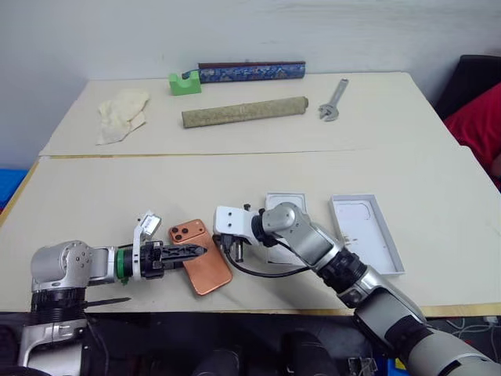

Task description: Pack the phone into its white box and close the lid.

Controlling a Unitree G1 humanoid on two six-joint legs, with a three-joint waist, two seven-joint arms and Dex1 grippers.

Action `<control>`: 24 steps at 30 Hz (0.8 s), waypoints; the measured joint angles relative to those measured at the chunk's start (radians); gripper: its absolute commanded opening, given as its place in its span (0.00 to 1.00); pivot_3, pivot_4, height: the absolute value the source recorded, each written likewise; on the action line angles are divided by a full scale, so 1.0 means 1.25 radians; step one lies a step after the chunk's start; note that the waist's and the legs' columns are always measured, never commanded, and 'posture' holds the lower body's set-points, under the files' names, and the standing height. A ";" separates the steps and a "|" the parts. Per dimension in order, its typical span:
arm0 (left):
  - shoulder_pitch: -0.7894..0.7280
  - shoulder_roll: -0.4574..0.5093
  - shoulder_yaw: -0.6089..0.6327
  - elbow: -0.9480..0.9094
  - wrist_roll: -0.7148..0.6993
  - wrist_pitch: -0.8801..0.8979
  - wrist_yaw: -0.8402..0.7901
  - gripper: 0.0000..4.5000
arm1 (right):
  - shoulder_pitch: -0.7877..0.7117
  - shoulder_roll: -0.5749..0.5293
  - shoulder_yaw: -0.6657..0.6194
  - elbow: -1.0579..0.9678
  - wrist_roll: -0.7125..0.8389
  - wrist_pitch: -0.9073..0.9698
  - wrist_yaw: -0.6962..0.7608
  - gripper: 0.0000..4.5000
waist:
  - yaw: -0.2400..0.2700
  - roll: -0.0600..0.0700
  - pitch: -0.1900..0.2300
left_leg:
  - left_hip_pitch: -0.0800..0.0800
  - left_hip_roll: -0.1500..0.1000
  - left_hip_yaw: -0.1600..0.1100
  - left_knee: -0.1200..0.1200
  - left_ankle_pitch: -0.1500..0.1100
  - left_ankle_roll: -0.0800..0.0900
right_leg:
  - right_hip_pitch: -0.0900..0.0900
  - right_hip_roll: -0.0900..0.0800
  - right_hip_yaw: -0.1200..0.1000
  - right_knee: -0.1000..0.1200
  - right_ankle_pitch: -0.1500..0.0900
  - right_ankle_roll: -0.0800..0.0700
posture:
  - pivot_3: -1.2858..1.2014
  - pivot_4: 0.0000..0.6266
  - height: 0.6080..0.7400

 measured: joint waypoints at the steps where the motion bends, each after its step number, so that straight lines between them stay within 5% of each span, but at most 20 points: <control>1: 0.001 -0.007 0.012 0.003 -0.005 0.006 0.019 0.64 | 0.000 -0.001 0.000 -0.001 -0.001 0.001 0.000 0.00 | 0.001 -0.001 0.000 | 0.000 0.000 0.000 0.000 0.000 0.000 | 0.000 0.000 0.000 0.000 0.000 0.000 | 0.52 0.24 1.00; 9: -0.005 -0.023 0.060 -0.007 -0.069 0.025 0.128 0.06 | 0.036 -0.021 -0.026 -0.066 0.014 0.043 0.019 0.00 | 0.000 -0.005 0.000 | -0.002 0.000 -0.001 -0.001 0.000 0.000 | 0.000 0.000 -0.001 0.000 0.000 0.000 | 0.52 0.24 1.00; 13: -0.029 -0.007 0.062 0.020 -0.128 0.027 0.169 0.02 | 0.066 -0.078 -0.106 -0.192 0.082 0.124 0.048 0.00 | 0.001 -0.011 0.006 | -0.004 0.001 -0.002 0.000 0.001 -0.001 | -0.001 0.001 -0.001 -0.001 0.000 0.000 | 0.52 0.24 1.00; 19: -0.158 0.102 0.000 0.056 -0.260 0.021 0.174 0.02 | 0.138 -0.283 -0.339 -0.485 0.279 0.352 0.125 0.37 | 0.003 -0.024 0.015 | -0.012 0.003 -0.006 0.000 0.001 -0.002 | -0.005 0.003 -0.003 -0.002 0.000 0.000 | 0.52 0.24 1.00; 24: -0.327 0.020 -0.100 0.074 -0.302 0.018 0.182 0.02 | 0.276 -0.434 -0.482 -0.610 0.370 0.446 0.128 0.76 | 0.004 -0.025 0.016 | -0.016 -0.001 -0.005 0.003 0.001 -0.002 | -0.007 -0.001 -0.006 -0.002 0.000 0.001 | 0.52 0.24 1.00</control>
